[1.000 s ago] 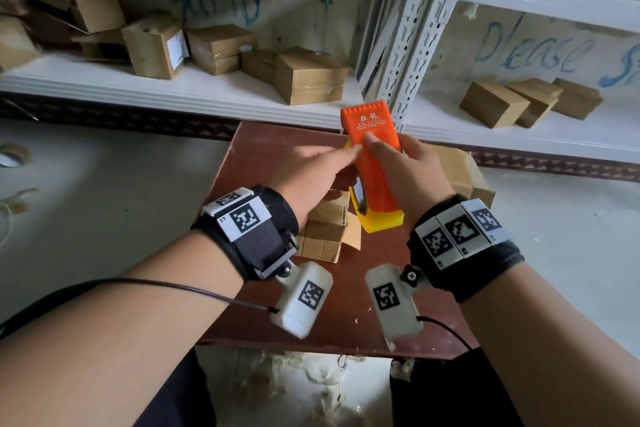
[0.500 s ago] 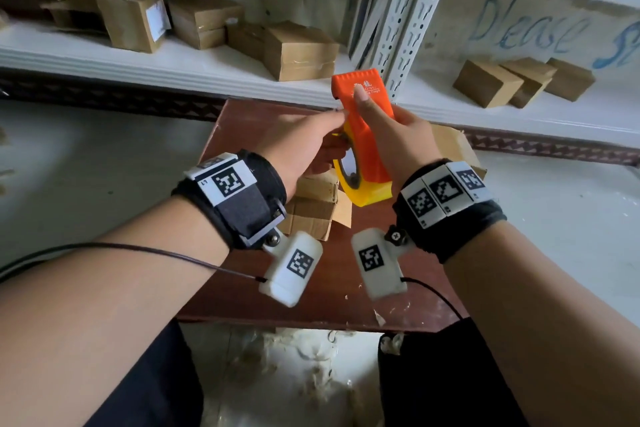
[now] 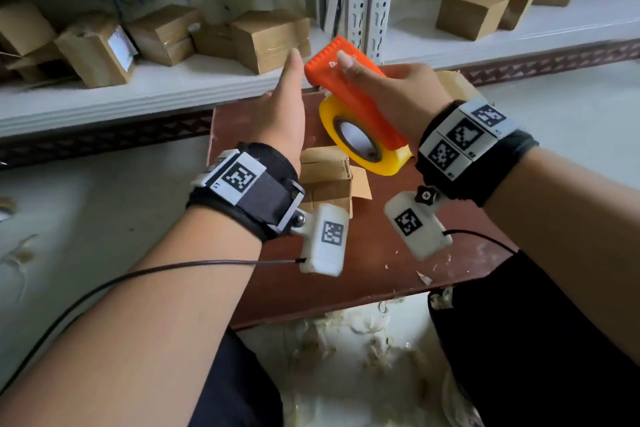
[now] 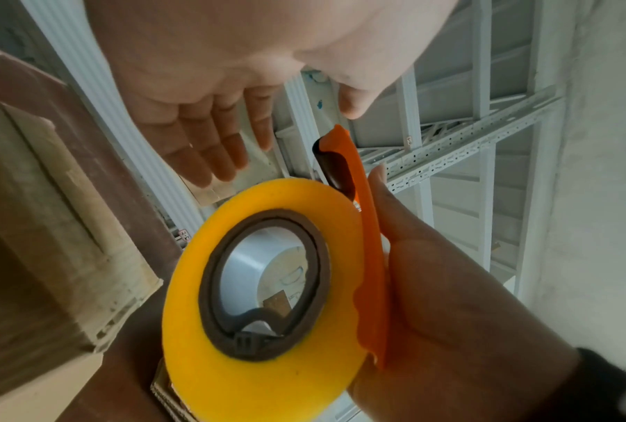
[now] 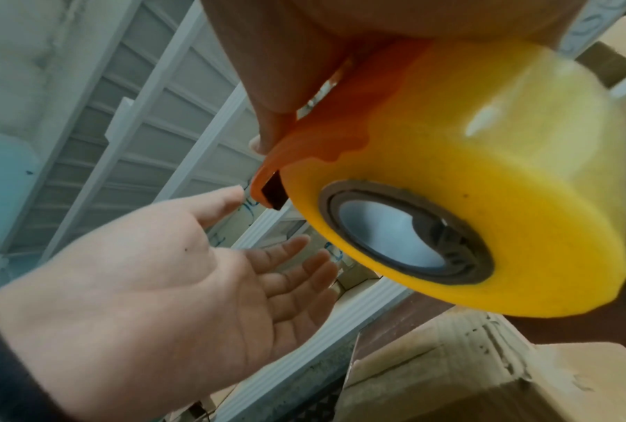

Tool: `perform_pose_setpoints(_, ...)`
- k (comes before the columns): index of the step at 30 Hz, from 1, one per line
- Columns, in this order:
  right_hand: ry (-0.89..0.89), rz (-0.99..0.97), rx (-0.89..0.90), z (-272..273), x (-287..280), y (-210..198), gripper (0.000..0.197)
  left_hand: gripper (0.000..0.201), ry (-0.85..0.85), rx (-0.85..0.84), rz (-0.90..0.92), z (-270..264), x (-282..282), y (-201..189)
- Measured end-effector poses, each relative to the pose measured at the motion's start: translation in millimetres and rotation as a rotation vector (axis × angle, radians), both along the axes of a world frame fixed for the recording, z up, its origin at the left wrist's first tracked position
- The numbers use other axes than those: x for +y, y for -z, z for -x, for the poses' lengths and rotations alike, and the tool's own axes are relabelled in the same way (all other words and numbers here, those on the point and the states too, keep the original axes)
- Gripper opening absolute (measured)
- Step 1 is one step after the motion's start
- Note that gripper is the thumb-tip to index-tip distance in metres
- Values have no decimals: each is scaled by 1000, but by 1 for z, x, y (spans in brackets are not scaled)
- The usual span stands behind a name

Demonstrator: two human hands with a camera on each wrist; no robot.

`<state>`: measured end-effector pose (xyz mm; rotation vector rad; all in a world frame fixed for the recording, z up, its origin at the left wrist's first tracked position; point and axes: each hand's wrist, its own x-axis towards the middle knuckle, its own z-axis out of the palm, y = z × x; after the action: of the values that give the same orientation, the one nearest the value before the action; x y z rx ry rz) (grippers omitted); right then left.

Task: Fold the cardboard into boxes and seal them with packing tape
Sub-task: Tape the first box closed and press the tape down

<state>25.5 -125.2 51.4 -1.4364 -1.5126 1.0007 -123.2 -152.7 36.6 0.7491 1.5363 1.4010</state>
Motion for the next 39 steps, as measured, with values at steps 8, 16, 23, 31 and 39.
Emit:
perform_pose_setpoints(8,-120,-75,-146,1,-2,8,55,22,164,-255,-30,12,4,3)
perform_pose_setpoints(16,-191,-107,-191,-4,-3,6,59,29,210,-305,55,26,1,3)
perform_pose_setpoints(23,-239,-167,-196,-11,-9,12,48,27,256,-230,77,26,-2,6)
perform_pose_setpoints(31,-234,-121,-219,-17,-17,19,51,26,283,-172,87,23,-1,14)
perform_pose_setpoints(39,-218,-100,-216,-11,-22,24,52,45,173,-201,131,22,3,17)
